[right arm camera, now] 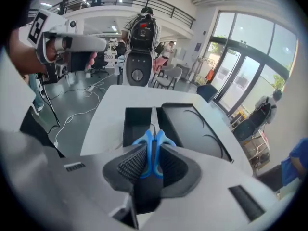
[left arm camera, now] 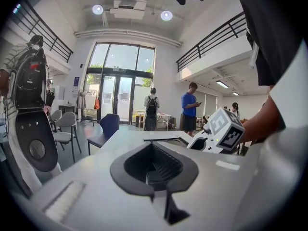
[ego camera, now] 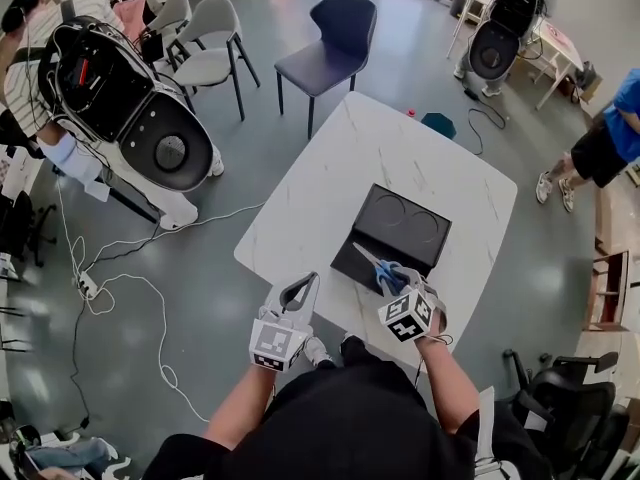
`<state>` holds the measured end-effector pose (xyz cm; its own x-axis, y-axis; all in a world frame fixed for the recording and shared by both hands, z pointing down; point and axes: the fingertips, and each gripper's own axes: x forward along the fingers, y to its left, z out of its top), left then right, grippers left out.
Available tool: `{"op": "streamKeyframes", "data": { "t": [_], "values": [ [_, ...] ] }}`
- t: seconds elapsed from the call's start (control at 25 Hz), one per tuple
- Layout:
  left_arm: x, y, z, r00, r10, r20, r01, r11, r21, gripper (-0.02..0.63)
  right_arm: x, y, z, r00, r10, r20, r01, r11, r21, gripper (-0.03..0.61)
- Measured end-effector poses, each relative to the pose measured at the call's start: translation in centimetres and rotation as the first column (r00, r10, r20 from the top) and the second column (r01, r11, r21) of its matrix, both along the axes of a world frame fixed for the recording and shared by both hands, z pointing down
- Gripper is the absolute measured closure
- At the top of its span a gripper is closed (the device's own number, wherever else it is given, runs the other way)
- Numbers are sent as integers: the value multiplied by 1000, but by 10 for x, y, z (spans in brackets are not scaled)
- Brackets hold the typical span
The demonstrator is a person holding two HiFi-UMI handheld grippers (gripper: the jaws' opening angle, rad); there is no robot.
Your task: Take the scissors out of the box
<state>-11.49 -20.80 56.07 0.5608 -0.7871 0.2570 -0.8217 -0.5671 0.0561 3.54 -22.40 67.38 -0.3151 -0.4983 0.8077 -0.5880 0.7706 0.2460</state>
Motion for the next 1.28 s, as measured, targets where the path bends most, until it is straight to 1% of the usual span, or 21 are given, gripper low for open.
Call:
{"op": "streamKeyframes", "data": {
  "t": [0.12, 0.24, 0.36, 0.44, 0.56, 0.64, 0.72, 0.88, 0.96, 1.04, 1.12, 1.16, 1.2, 1.28],
  "values": [
    [-1, -1, -5, 1000, 6, -14, -6, 1000, 6, 609, -2, -3, -30, 996, 50, 79, -57, 995, 81, 495],
    [-1, -2, -10, 999, 10, -48, -9, 1000, 7, 609, -5, -6, -57, 983, 85, 164, -109, 983, 145, 494],
    [1, -2, -15, 997, 10, -73, -10, 1000, 10, 609, -6, -8, -83, 962, 100, 256, -156, 965, 211, 495],
    [3, -1, -19, 995, 9, -103, -8, 1000, 7, 609, -4, -8, -99, 939, 106, 327, -196, 946, 258, 494],
    [5, 0, -32, 987, 4, -158, -3, 1000, 7, 609, -3, -5, -125, 890, 109, 444, -267, 912, 312, 494],
    [8, 1, -41, 985, 9, -171, -5, 1000, 22, 609, -1, -2, -143, 847, 103, 522, -317, 885, 340, 494],
    [10, 3, -47, 984, 17, -176, -11, 999, 37, 609, 0, 0, -157, 802, 107, 587, -363, 868, 338, 494],
    [13, 3, -55, 983, 27, -183, -17, 998, 57, 609, -2, 4, -183, 705, 108, 701, -433, 848, 304, 494],
    [14, 2, -58, 982, 26, -186, -15, 998, 63, 609, 3, 6, -201, 662, 82, 745, -471, 819, 328, 494],
    [15, 2, -61, 981, 27, -191, -14, 998, 69, 609, 13, 11, -219, 620, 52, 783, -521, 773, 362, 494],
    [16, 2, -62, 980, 25, -197, -11, 997, 73, 609, 26, 15, -235, 588, 37, 808, -566, 733, 378, 493],
    [16, 2, -63, 980, 24, -199, -10, 997, 75, 609, 31, 16, -240, 575, 36, 818, -583, 720, 378, 494],
    [15, 2, -65, 980, 25, -200, -10, 997, 78, 609, 36, 16, -243, 565, 37, 824, -594, 712, 375, 494],
    [16, 0, -69, 980, 30, -198, -13, 996, 86, 609, 41, 15, -247, 556, 33, 830, -598, 709, 373, 493]
  ]
}}
